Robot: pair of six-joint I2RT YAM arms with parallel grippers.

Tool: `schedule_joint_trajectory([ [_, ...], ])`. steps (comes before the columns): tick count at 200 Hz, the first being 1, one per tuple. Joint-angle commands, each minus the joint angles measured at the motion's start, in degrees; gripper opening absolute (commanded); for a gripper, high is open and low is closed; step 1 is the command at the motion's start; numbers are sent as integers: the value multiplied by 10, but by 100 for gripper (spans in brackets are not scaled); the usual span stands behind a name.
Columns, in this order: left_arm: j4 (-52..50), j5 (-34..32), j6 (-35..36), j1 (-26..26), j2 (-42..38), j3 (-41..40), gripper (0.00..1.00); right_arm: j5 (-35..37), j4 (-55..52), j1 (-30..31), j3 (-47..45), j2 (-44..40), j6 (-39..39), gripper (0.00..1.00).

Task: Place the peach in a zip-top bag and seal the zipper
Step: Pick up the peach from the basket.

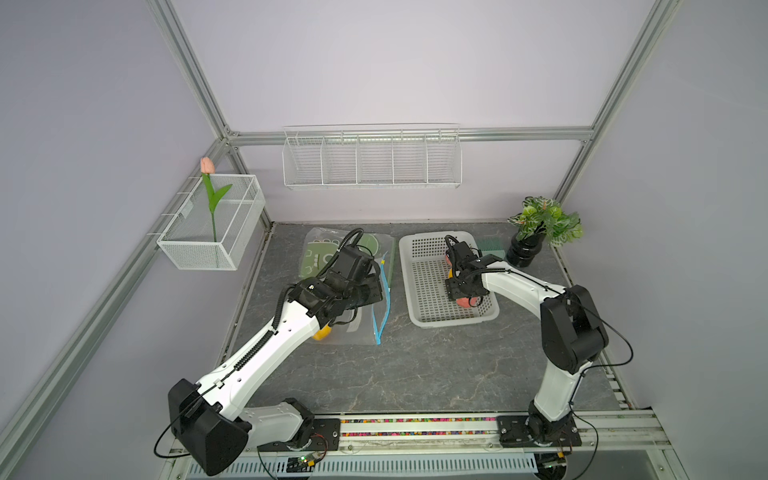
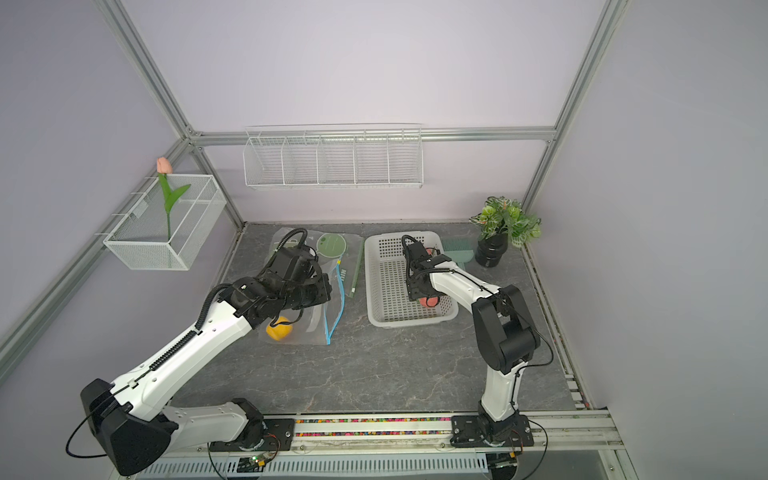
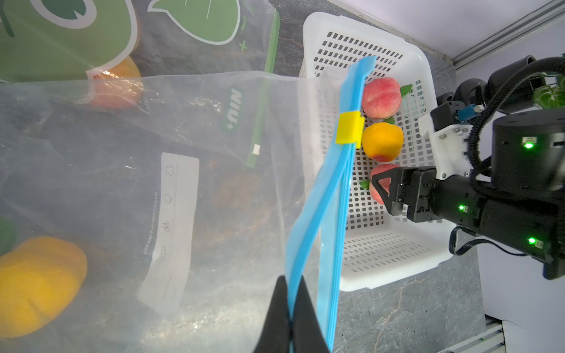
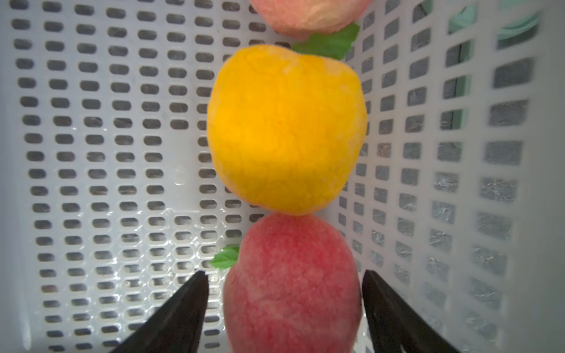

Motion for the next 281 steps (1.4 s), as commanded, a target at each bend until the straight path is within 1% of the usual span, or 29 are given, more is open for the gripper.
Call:
schedule_joint_trajectory([
  [1, 8, -2, 2, -3, -1, -5, 0, 7, -20, -4, 8, 12, 18, 81],
  [24, 8, -2, 1, -3, -1, -6, 0, 8, -17, -4, 7, 19, 20, 80],
  [58, 8, -3, 2, -3, -2, -7, 0, -8, -8, -4, 1, 10, 22, 72],
  [71, 8, -4, 2, -3, -3, -8, 0, -26, 8, -4, -8, -6, 22, 69],
  [110, 13, 0, 1, -3, -3, -9, 0, -87, 74, -4, -58, -82, 35, 69],
  [155, 26, 2, -9, -3, 0, -13, 0, -187, 163, -4, -111, -180, 43, 68],
  [203, 53, 19, -31, -3, 9, -19, 0, -342, 275, 11, -143, -264, 46, 67],
  [236, 62, 37, -36, -3, 24, -14, 0, -411, 332, 41, -144, -277, 54, 67],
  [259, 67, 39, -38, -3, 29, -13, 0, -451, 380, 62, -143, -269, 75, 67],
  [281, 67, 37, -36, -3, 30, -10, 0, -474, 430, 79, -140, -254, 104, 67],
])
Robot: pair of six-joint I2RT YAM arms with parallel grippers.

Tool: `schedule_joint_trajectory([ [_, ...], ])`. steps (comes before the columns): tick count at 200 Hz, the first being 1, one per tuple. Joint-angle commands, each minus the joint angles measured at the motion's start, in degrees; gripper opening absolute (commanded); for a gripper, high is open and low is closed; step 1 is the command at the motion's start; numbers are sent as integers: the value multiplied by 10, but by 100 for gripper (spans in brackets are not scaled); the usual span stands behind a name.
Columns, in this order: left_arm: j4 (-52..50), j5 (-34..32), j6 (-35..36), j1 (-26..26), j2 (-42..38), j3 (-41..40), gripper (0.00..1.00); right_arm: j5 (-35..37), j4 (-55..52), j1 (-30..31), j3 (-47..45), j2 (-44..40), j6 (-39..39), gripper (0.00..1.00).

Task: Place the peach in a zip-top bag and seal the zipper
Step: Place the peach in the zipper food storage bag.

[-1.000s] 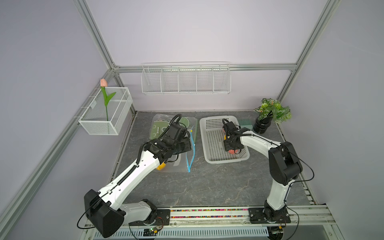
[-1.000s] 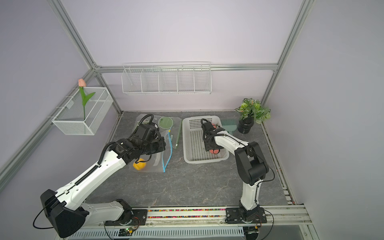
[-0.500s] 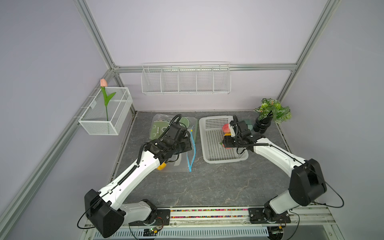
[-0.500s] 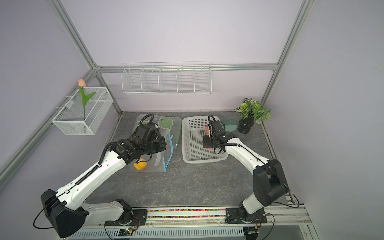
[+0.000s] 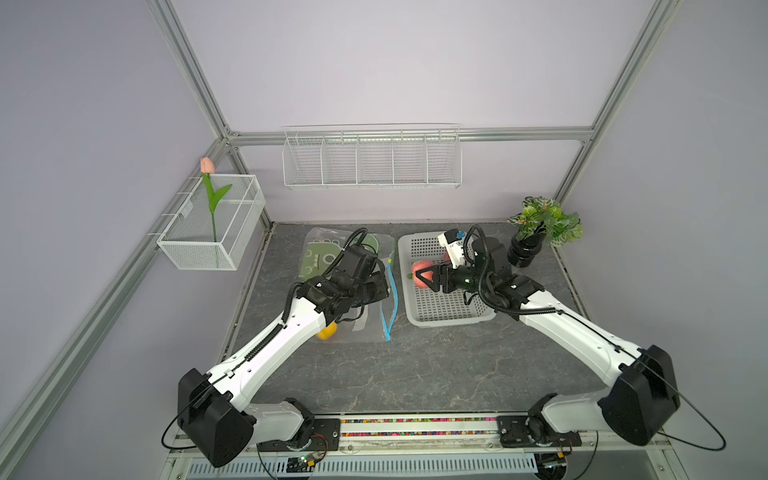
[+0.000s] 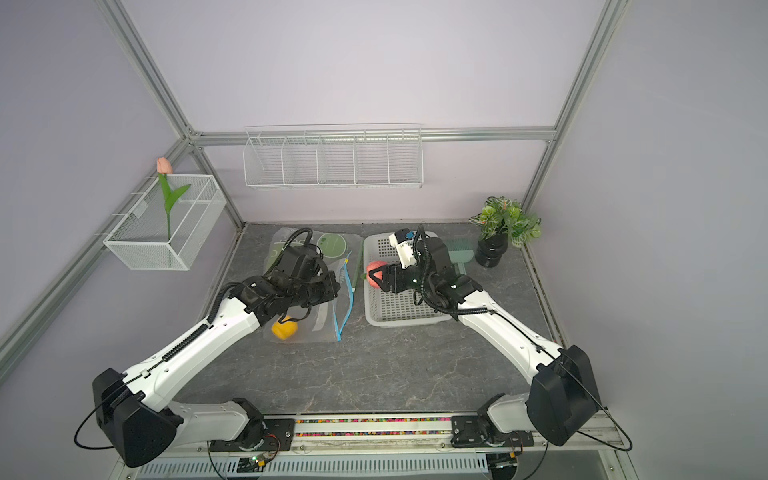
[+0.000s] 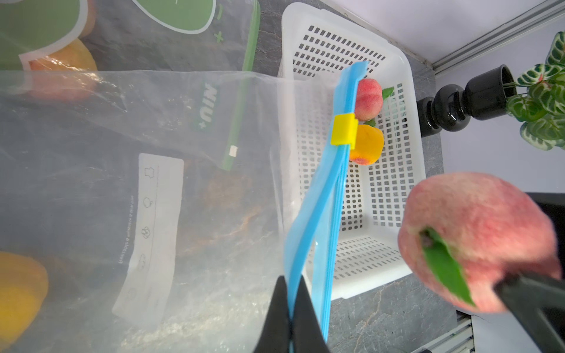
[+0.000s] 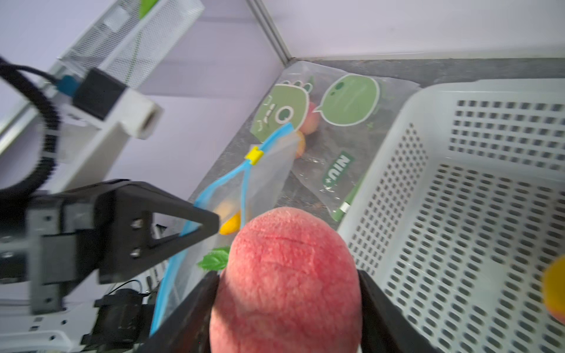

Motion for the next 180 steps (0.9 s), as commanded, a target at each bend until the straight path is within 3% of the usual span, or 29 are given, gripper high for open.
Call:
schedule_joint_trajectory([
  [1, 11, 4, -10, -3, 3, 1, 0, -60, 85, 17, -4, 16, 44, 67],
  [70, 6, 4, -9, -3, 4, 7, 0, -90, 148, 44, 21, 81, 92, 66],
  [180, 11, 5, -6, -3, 3, 16, 0, -89, 105, 54, 17, 118, 84, 66],
])
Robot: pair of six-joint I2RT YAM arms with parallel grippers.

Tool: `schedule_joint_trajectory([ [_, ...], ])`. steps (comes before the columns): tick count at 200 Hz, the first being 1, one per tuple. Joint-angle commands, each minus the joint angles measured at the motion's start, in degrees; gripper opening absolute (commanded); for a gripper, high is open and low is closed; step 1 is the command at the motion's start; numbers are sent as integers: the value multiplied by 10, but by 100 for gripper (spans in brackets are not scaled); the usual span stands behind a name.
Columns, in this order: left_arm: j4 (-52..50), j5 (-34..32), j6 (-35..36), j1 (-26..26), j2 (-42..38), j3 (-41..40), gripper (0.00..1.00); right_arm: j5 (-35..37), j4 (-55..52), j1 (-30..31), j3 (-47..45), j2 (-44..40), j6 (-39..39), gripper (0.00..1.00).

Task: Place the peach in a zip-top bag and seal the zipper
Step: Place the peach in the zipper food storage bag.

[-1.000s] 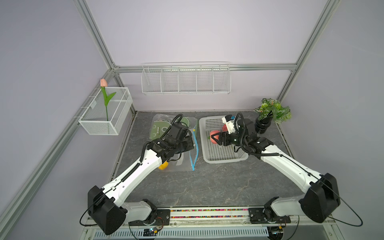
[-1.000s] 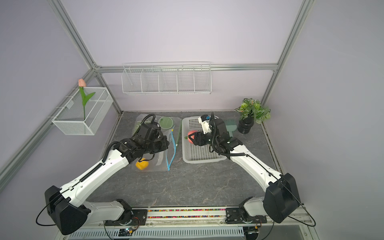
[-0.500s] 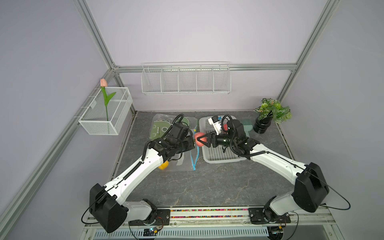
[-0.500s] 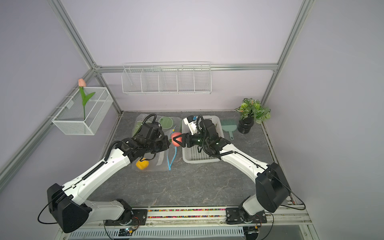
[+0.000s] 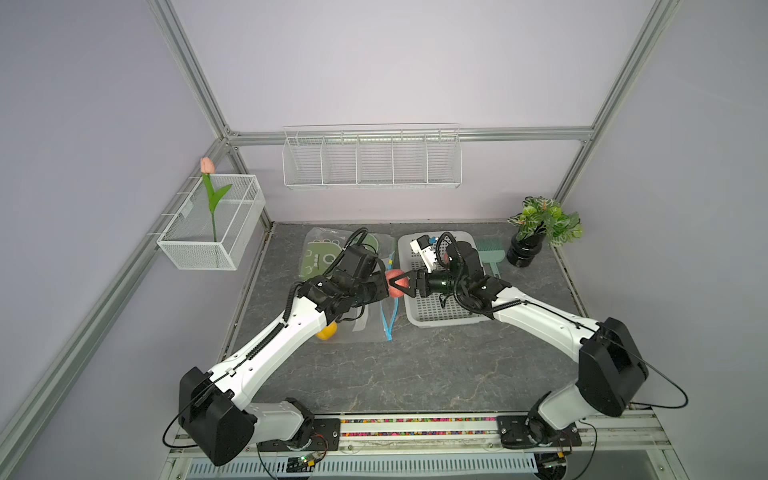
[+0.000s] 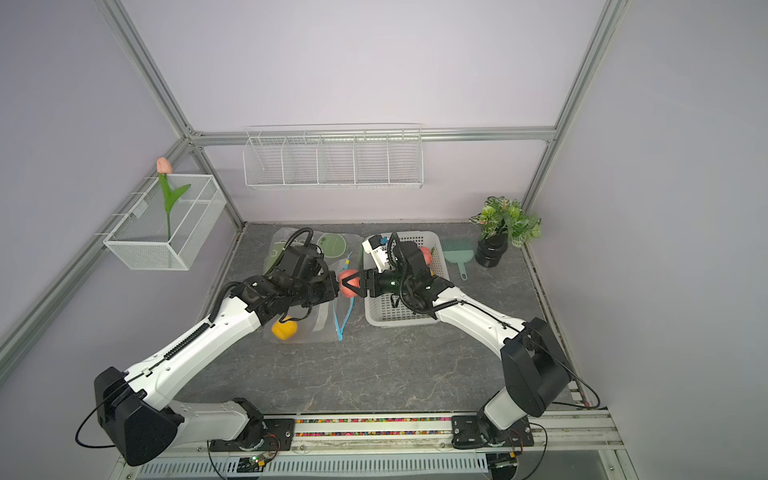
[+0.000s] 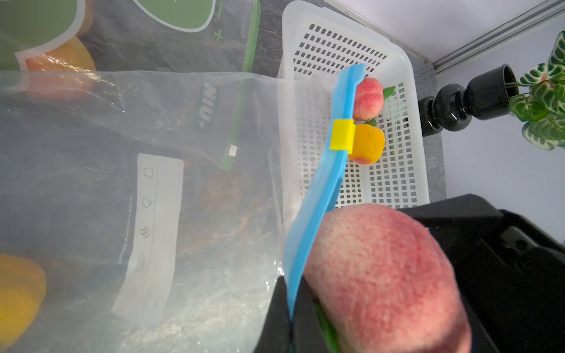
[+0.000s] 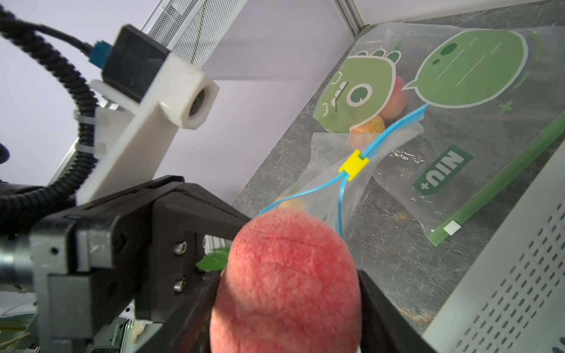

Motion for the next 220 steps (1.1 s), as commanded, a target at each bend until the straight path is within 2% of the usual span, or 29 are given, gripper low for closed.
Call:
schedule_joint_trajectory([
  [1, 9, 3, -6, -3, 0, 16, 0, -7, -16, 6, 9, 15, 4, 66],
  [69, 15, 5, -9, -3, -4, 13, 0, 7, -71, 8, 11, 30, -16, 66],
  [135, 30, 5, -19, -3, -3, 5, 0, -39, -111, 23, 40, 43, -44, 66],
  [164, 33, 7, -23, -3, -1, 1, 0, -52, -96, 34, 49, 48, -39, 67],
  [195, 40, 20, -31, -3, -5, -2, 0, -31, -94, 39, 59, 61, -30, 67],
  [220, 43, 24, -41, -3, -15, -3, 0, 12, -89, 43, 61, 70, -18, 67],
])
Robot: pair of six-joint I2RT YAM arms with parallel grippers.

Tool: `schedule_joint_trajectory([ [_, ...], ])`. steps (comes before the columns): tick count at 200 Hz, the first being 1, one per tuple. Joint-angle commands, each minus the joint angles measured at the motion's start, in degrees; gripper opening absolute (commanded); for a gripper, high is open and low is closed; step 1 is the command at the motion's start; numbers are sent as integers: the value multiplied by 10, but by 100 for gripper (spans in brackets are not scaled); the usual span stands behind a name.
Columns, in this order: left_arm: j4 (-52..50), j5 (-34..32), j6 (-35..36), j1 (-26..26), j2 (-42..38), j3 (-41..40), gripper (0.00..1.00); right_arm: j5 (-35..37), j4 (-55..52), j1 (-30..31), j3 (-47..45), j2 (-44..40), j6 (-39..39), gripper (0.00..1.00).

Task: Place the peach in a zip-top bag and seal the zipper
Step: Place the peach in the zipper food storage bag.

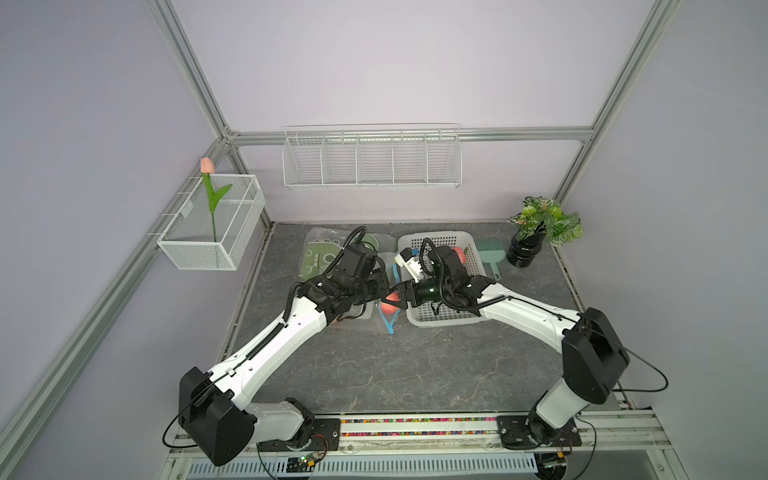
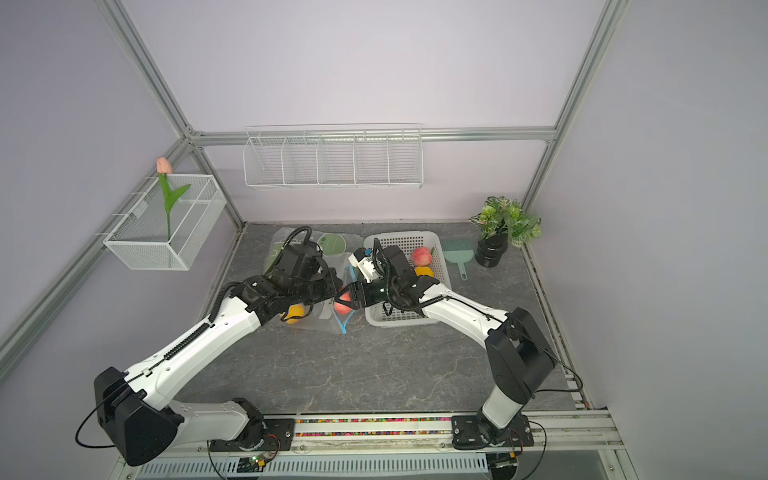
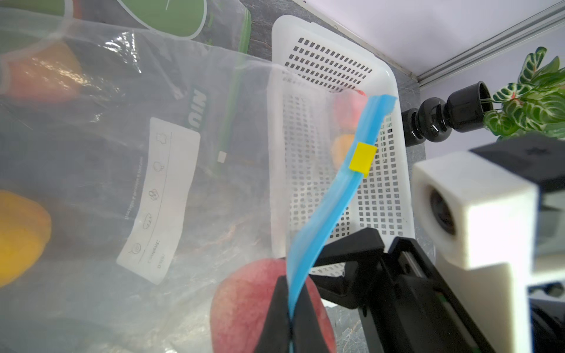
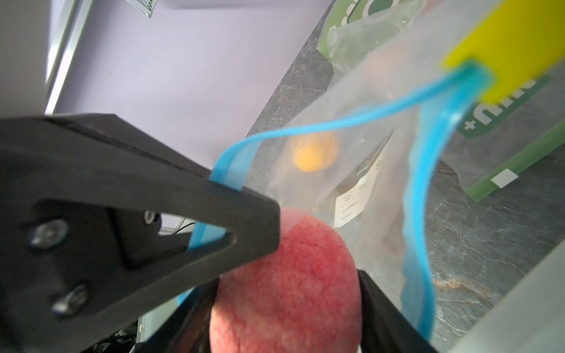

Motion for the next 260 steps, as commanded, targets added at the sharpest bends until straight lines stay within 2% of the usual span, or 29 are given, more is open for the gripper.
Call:
schedule_joint_trajectory([
  [1, 15, 13, -21, -3, -15, -3, 0, 34, 15, 8, 12, 12, 14, 67],
  [45, 12, 8, -39, -3, -36, -13, 0, 115, 33, 19, 6, 12, 27, 68],
  [106, -2, -9, -42, -3, -50, -25, 0, 115, 41, 23, 8, 19, 21, 75],
  [170, -5, -12, -37, -3, -47, -27, 0, 89, 62, 25, -7, 1, -6, 86],
  [233, -9, -21, -34, -3, -49, -31, 0, 115, 75, 25, -36, -45, -34, 86],
  [260, -15, -27, -31, -3, -51, -31, 0, 156, 75, 24, -57, -83, -55, 85],
])
